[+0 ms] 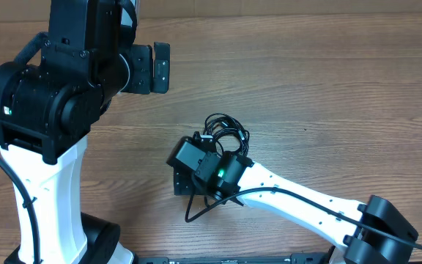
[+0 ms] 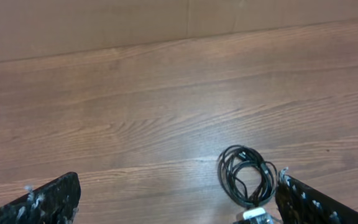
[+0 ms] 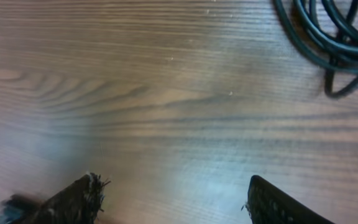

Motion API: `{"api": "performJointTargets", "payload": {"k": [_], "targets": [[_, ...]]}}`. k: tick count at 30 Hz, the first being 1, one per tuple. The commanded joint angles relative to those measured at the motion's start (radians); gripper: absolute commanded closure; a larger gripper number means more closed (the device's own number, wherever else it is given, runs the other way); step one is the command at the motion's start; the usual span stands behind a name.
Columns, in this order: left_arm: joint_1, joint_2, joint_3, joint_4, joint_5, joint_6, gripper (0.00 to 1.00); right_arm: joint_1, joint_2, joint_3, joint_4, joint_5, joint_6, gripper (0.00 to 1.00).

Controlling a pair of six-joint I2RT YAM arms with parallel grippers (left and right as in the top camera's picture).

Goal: Untangle cables

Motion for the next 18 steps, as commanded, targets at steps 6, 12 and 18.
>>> {"api": "performJointTargets", "payload": {"k": [6,12,18], "targets": [[0.001,-0.007,0.003,-0.001,-0.006,0.031,0.00,-0.103,0.005,-0.137,0.077,0.106,-0.072,0.25],[0.001,-0.007,-0.002,-0.001,-0.006,0.031,0.00,-0.232,0.005,-0.138,0.094,0.095,-0.150,0.25],[0.001,-0.007,-0.002,-0.001,-0.006,0.030,0.00,-0.267,0.006,-0.138,0.100,0.087,-0.175,0.25]]}}
